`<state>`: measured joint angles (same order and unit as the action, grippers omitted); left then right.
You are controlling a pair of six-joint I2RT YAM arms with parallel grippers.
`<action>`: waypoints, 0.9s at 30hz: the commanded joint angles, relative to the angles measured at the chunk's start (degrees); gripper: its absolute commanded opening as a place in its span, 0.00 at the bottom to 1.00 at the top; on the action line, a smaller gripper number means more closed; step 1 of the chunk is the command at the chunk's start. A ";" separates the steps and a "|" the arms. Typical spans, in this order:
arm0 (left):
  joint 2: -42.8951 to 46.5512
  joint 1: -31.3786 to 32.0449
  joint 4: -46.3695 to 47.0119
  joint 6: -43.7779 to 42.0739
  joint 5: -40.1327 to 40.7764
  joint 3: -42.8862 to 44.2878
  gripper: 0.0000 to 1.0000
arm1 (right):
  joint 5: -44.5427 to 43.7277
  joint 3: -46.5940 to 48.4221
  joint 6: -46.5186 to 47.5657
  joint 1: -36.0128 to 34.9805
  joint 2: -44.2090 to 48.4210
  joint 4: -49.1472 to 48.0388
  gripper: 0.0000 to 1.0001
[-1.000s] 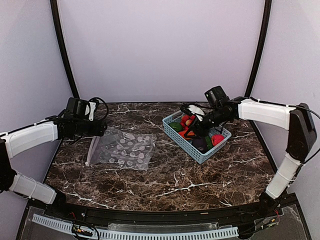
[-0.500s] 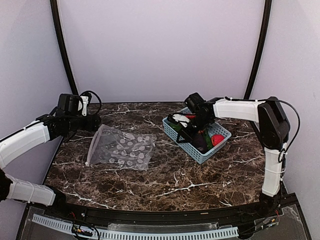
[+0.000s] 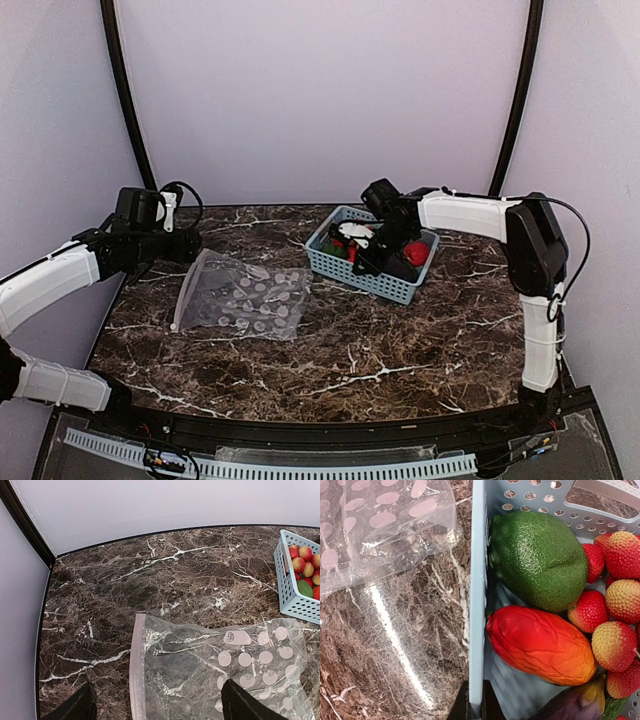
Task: Place the food in the zip-top bag and seal the zipper
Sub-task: Adjust the bin at the center of the board, then pick up the zipper food storage bag at the center of the board.
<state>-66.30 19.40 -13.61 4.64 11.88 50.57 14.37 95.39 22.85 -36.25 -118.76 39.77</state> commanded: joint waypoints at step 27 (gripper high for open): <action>-25.25 -15.16 -6.45 10.99 -23.27 7.23 0.90 | 15.63 4.91 8.67 2.91 12.79 3.21 0.64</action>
<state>-91.09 4.49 -17.50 16.27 -9.08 56.36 24.62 99.79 33.78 -35.59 -112.66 40.93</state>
